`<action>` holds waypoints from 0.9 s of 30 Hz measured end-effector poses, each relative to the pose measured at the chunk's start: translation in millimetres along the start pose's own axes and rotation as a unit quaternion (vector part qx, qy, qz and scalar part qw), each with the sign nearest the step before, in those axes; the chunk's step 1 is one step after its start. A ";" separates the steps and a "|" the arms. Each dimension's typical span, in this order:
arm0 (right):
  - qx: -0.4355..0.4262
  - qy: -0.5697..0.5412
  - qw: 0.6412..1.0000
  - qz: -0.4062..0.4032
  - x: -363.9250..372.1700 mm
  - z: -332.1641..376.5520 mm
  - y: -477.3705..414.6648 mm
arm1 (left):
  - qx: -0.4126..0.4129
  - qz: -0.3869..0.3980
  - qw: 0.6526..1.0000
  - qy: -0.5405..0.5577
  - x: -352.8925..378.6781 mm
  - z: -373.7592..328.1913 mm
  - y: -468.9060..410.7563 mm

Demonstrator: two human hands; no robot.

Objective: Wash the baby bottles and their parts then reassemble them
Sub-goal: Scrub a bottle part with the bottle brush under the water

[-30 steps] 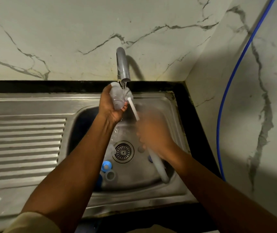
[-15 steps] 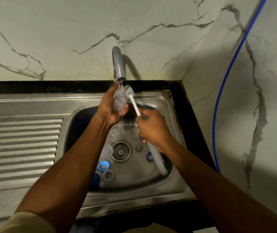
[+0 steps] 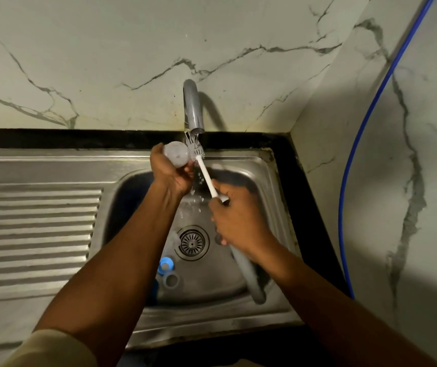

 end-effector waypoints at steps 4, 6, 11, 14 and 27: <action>-0.006 0.052 0.996 -0.075 9.1 -3.5 4.4 | -0.012 -0.002 0.997 0.080 7.5 14.2 -5.1; -0.020 0.060 0.993 -0.103 4.1 -1.6 -10.8 | -0.010 0.029 0.995 0.094 15.4 23.4 3.6; -0.031 0.124 0.992 -0.024 1.7 -1.0 2.4 | 0.001 0.004 0.990 0.141 2.8 20.0 -3.0; -0.040 0.127 0.991 -0.032 0.7 2.9 0.9 | -0.018 0.021 0.990 0.138 6.6 24.0 -5.4; -0.013 0.132 0.991 -0.034 24.2 -16.1 -15.4 | -0.006 0.007 0.999 0.044 13.9 13.1 -4.3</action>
Point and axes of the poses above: each hand's wrist, its own y-axis away from the middle knuckle, its own x-axis out of the palm, z = x × y, the point moved 5 cm from there along -y, towards the middle knuckle, and after that the axes turned 1 degree about -y, right-handed, at the moved point
